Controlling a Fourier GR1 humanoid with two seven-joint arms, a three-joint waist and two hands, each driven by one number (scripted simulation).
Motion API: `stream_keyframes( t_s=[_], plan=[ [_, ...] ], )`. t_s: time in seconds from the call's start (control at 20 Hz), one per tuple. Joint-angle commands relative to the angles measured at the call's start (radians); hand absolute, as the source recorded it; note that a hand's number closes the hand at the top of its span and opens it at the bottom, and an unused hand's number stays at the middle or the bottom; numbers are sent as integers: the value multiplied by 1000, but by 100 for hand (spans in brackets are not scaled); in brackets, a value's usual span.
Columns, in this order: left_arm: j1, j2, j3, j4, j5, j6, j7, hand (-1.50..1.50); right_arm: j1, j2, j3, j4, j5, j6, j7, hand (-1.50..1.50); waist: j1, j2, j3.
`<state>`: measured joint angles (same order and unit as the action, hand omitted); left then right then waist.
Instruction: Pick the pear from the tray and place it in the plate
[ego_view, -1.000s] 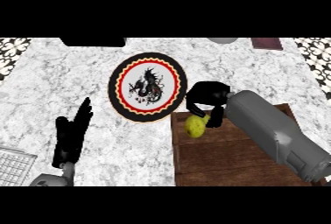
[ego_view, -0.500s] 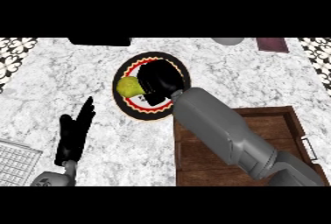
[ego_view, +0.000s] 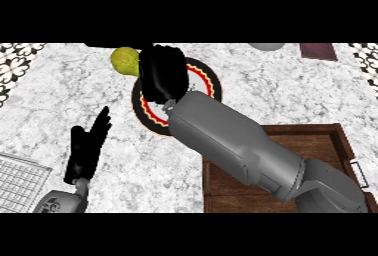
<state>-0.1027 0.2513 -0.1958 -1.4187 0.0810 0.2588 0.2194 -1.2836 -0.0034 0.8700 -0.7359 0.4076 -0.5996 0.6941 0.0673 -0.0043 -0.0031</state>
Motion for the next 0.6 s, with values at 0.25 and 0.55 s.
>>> stream_keyframes(
  t_s=[0.25, 0.55],
  plan=[
    [-44, -25, -7, -18, -22, 13, 49, 0, -48, 3, 117, 55, -22, -89, 237, 150, 9, 17, 1],
    [-8, 16, 55, 54, 12, -55, -59, 0, 1, 3, 88, 195, -60, -89, 92, 150, 0, 22, 1]
  ],
)
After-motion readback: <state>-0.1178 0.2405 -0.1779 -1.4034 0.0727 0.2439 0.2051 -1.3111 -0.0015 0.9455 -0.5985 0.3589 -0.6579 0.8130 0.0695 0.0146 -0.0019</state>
